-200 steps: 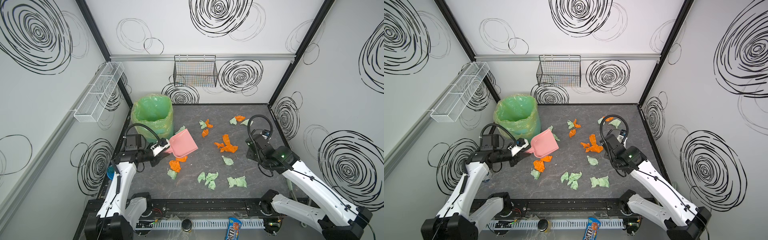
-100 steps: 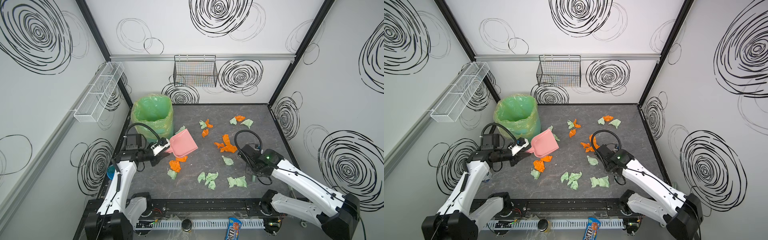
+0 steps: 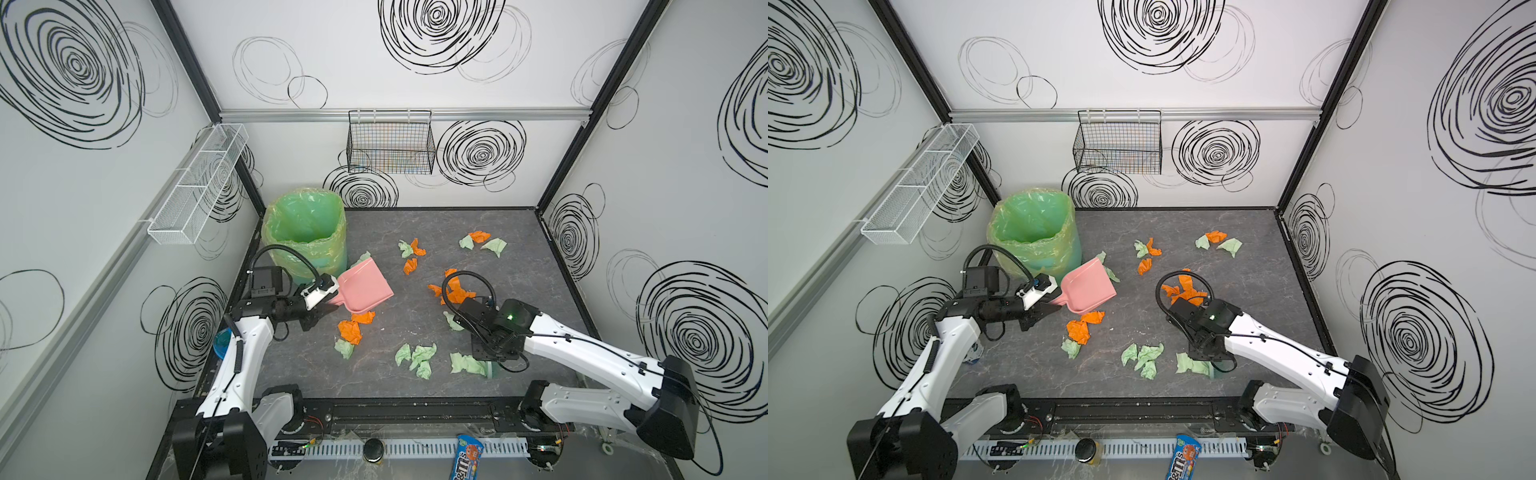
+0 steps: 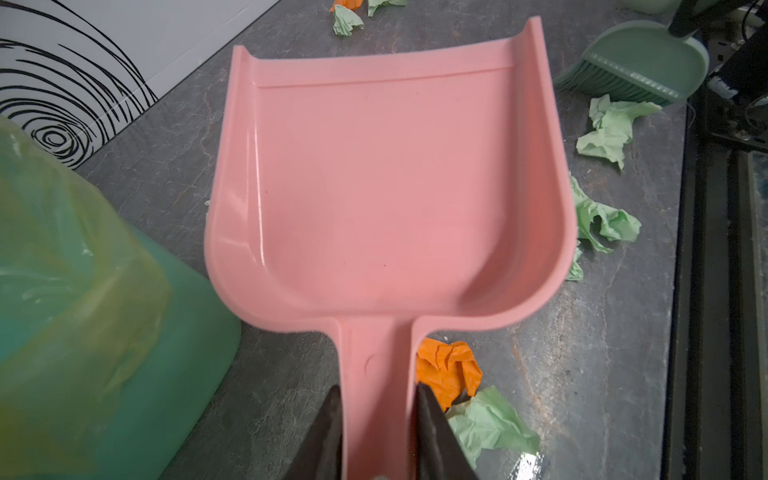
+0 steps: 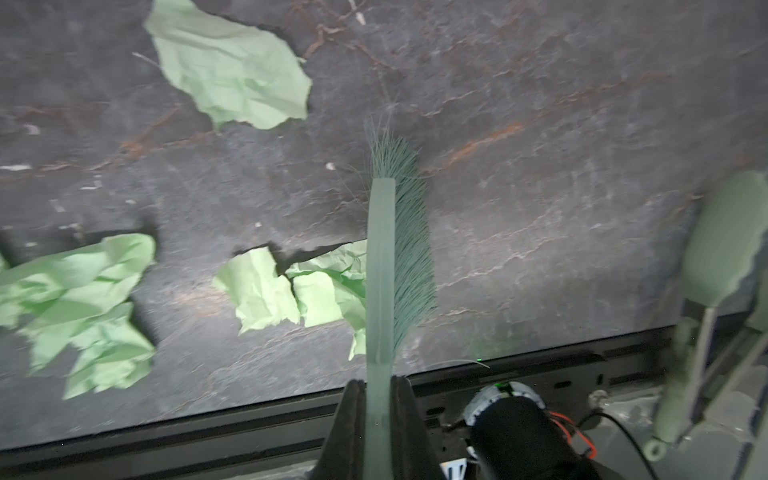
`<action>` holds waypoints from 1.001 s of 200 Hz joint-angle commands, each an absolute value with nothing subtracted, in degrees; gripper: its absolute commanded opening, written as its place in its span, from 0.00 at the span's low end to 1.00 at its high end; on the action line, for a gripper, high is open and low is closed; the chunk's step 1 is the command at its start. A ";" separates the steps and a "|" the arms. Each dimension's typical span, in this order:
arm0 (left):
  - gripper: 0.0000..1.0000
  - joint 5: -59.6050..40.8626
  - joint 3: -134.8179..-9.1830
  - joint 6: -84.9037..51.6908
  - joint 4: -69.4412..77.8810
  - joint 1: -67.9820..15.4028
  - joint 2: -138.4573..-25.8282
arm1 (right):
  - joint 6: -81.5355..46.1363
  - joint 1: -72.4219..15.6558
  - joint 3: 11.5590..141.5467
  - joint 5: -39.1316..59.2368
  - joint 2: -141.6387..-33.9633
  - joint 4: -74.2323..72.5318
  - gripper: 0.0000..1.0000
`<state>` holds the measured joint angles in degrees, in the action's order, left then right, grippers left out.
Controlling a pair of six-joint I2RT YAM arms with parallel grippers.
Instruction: Sweep away the paper scraps from the table
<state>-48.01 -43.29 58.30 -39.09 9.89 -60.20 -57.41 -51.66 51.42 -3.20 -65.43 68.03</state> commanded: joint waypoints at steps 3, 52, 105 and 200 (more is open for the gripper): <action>0.00 -50.58 -44.37 59.56 -38.63 10.63 -60.23 | -60.69 -52.82 51.05 6.06 -64.69 59.69 0.00; 0.00 -50.89 -44.27 59.68 -39.58 10.89 -59.61 | -63.13 -52.74 49.31 7.74 -68.23 36.01 0.00; 0.00 -50.31 -46.90 63.81 -45.30 14.07 -57.49 | -60.83 -53.12 57.65 1.91 -74.44 38.74 0.00; 0.00 -58.53 -58.30 69.47 -60.76 21.11 -61.53 | -42.70 -55.55 60.00 16.78 -65.24 32.85 0.00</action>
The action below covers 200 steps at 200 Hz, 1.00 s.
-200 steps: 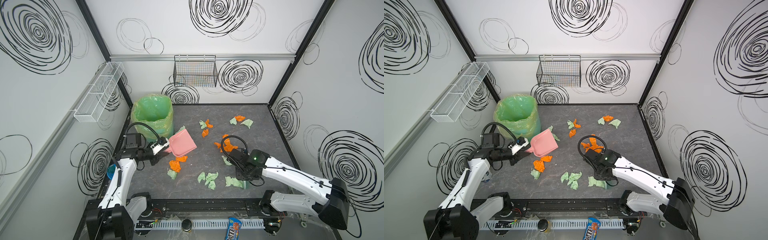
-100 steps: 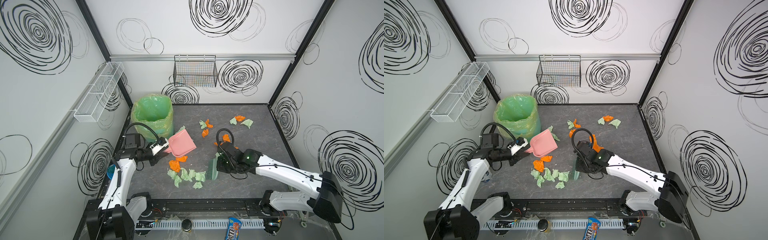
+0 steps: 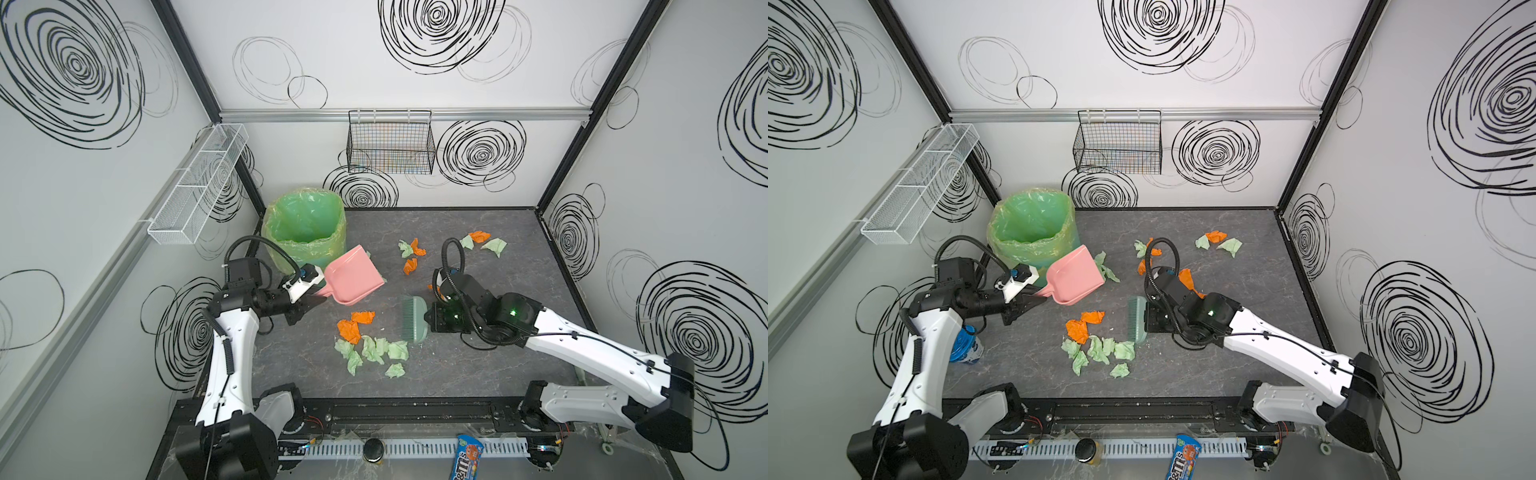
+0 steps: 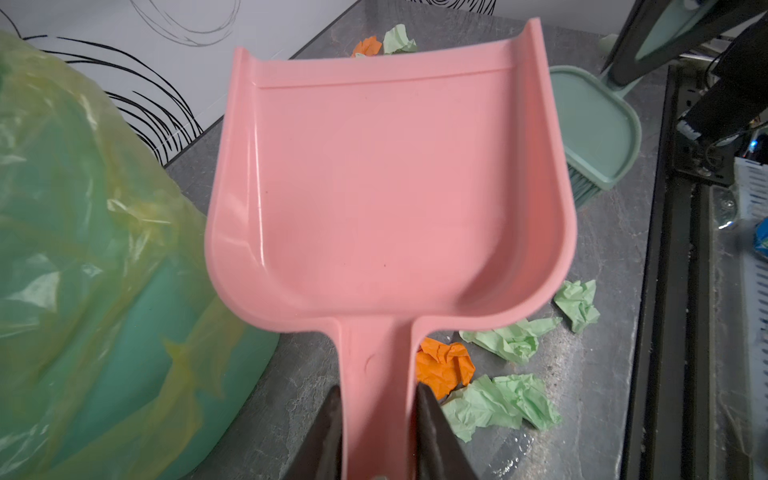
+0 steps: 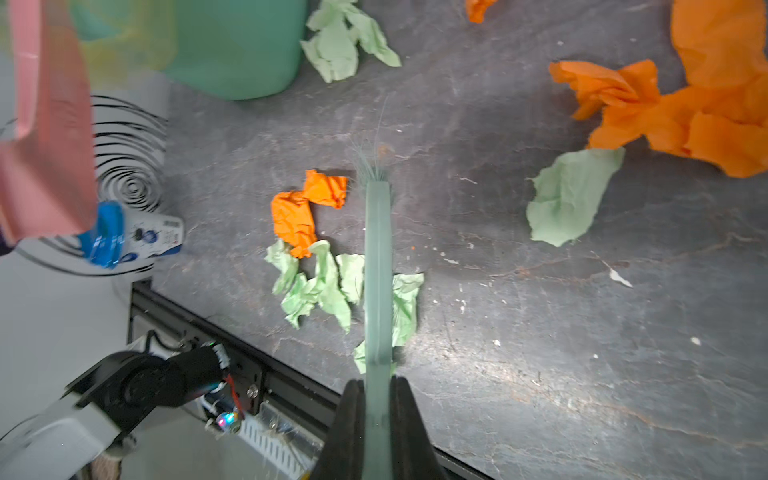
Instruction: Sweep away the paper scraps from the table
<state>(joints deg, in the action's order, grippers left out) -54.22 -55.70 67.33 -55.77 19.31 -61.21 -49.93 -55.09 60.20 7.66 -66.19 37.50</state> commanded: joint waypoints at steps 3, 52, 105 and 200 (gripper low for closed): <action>0.00 -58.53 -58.47 69.49 -60.92 21.28 -61.54 | -42.03 -55.55 59.98 18.26 -65.46 32.80 0.00; 0.00 -59.23 -60.29 72.50 -67.09 24.10 -60.48 | -31.27 -55.84 57.38 32.06 -71.51 32.45 0.00; 0.00 -59.32 -60.97 71.77 -68.71 25.03 -57.96 | -21.89 -55.30 57.91 39.24 -79.96 31.50 0.00; 0.00 -59.12 -60.60 72.20 -69.22 25.85 -56.76 | -17.91 -40.37 55.27 28.64 -86.06 37.51 0.00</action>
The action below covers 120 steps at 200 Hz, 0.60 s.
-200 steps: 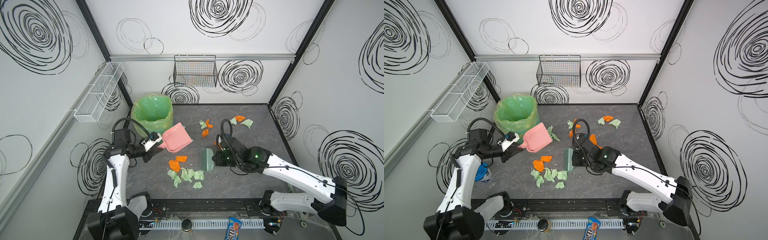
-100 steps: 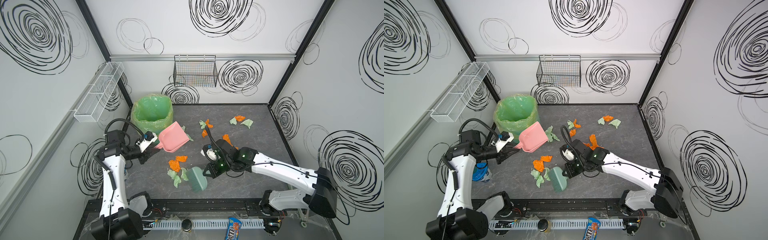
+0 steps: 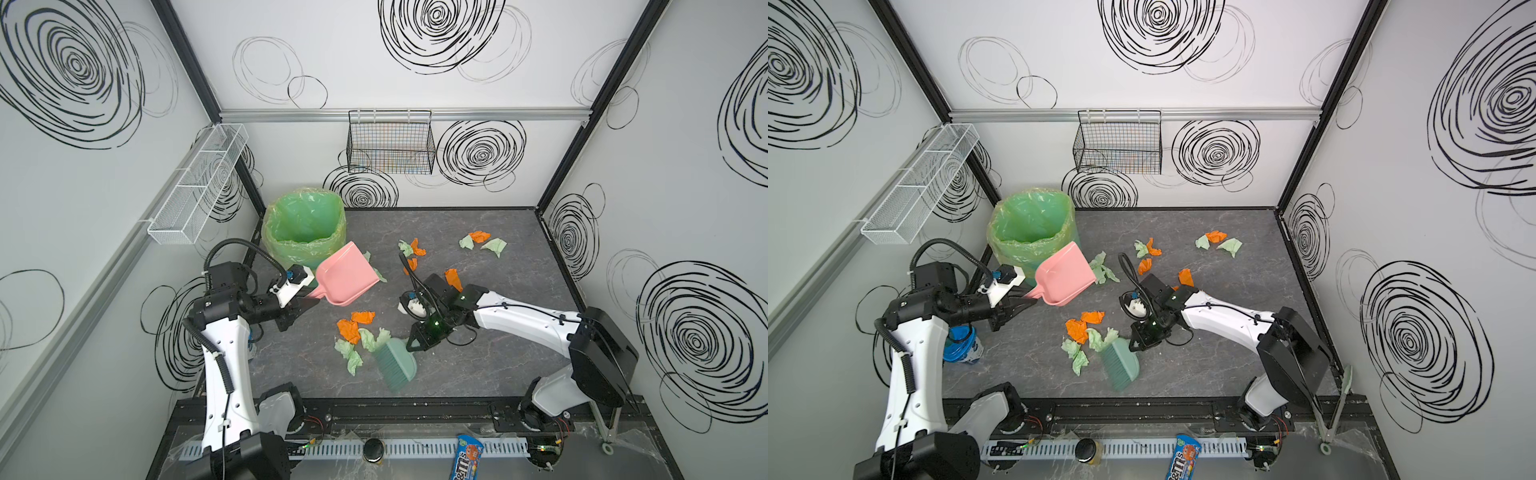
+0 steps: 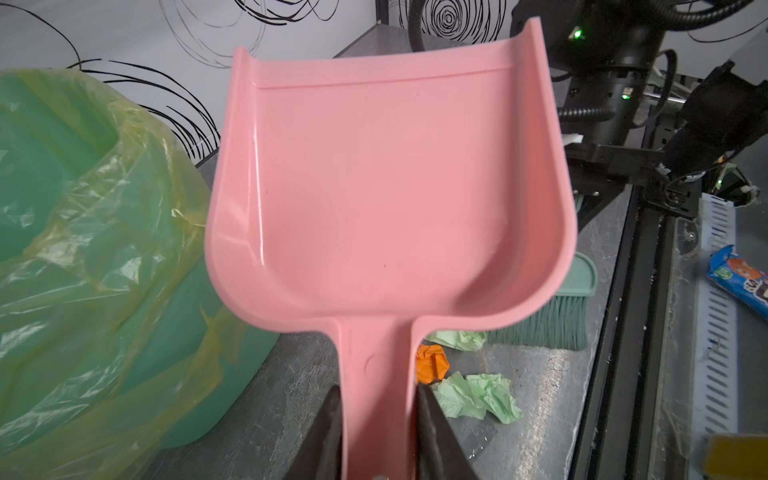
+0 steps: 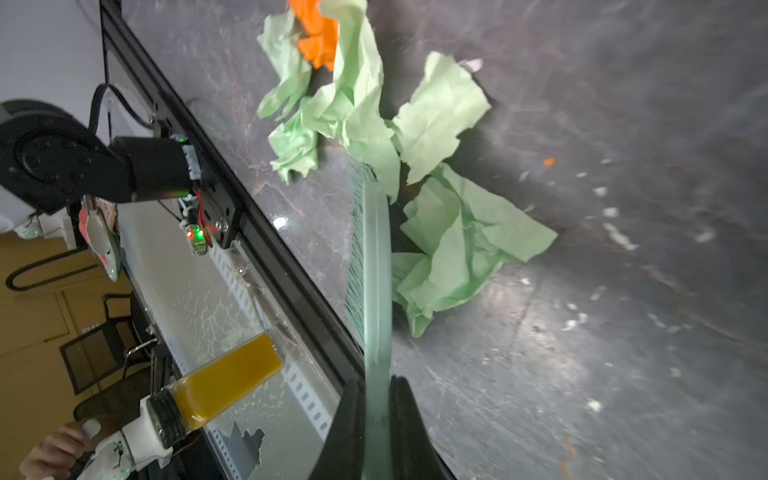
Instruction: Sweep away the paper scraps from the table
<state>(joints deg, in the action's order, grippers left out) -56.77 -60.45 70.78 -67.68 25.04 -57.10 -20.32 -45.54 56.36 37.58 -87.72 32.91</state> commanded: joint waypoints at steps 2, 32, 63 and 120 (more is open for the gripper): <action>0.00 -59.14 -60.49 72.26 -69.16 25.91 -56.77 | -17.75 -39.91 55.35 28.08 -85.92 37.92 0.00; 0.00 -59.21 -59.51 72.82 -68.86 26.12 -57.52 | -15.52 -34.35 57.15 22.72 -84.18 43.48 0.00; 0.00 -59.41 -59.42 73.31 -68.73 26.59 -58.30 | -13.52 -32.13 61.31 23.40 -81.43 46.98 0.00; 0.00 -60.27 -59.50 73.48 -68.82 27.29 -59.02 | -20.14 -40.63 64.86 41.80 -78.44 32.82 0.00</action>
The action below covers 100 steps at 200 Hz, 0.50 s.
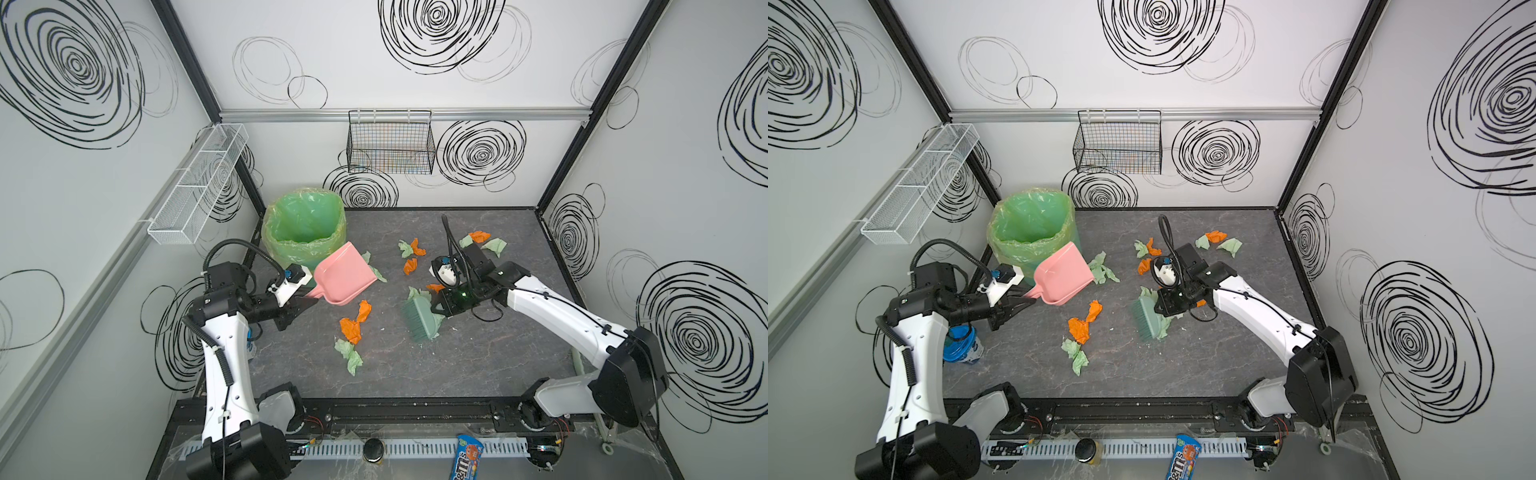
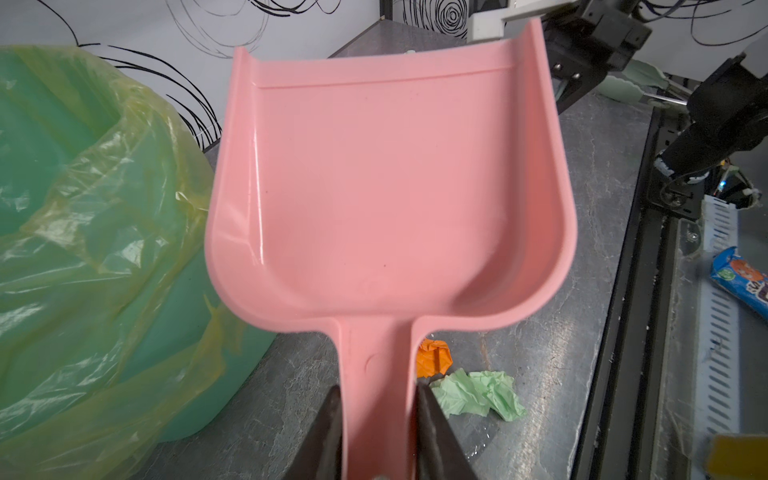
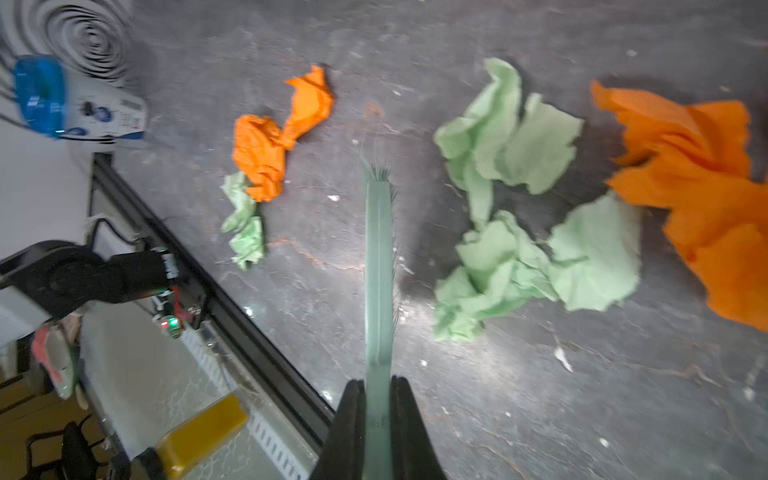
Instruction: Sweep away the paper scraps from the table
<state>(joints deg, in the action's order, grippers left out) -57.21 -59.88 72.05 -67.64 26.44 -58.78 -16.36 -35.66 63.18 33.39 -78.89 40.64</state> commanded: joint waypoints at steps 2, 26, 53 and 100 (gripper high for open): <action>0.00 -60.29 -59.44 73.48 -68.86 27.30 -59.01 | -20.66 -41.23 64.82 42.24 -78.61 32.07 0.00; 0.00 -61.07 -59.41 73.63 -69.49 27.62 -59.57 | -26.50 -47.81 64.95 46.83 -82.25 21.21 0.00; 0.00 -61.70 -59.75 74.89 -71.06 28.33 -60.41 | -32.26 -52.46 65.63 50.44 -86.93 9.74 0.00; 0.00 -62.11 -60.20 77.12 -72.68 30.08 -60.88 | -36.31 -54.93 68.52 51.90 -96.22 1.15 0.00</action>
<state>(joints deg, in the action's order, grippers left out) -58.94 -59.88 74.54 -69.91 28.95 -60.47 -32.73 -54.37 65.58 49.43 -92.88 9.82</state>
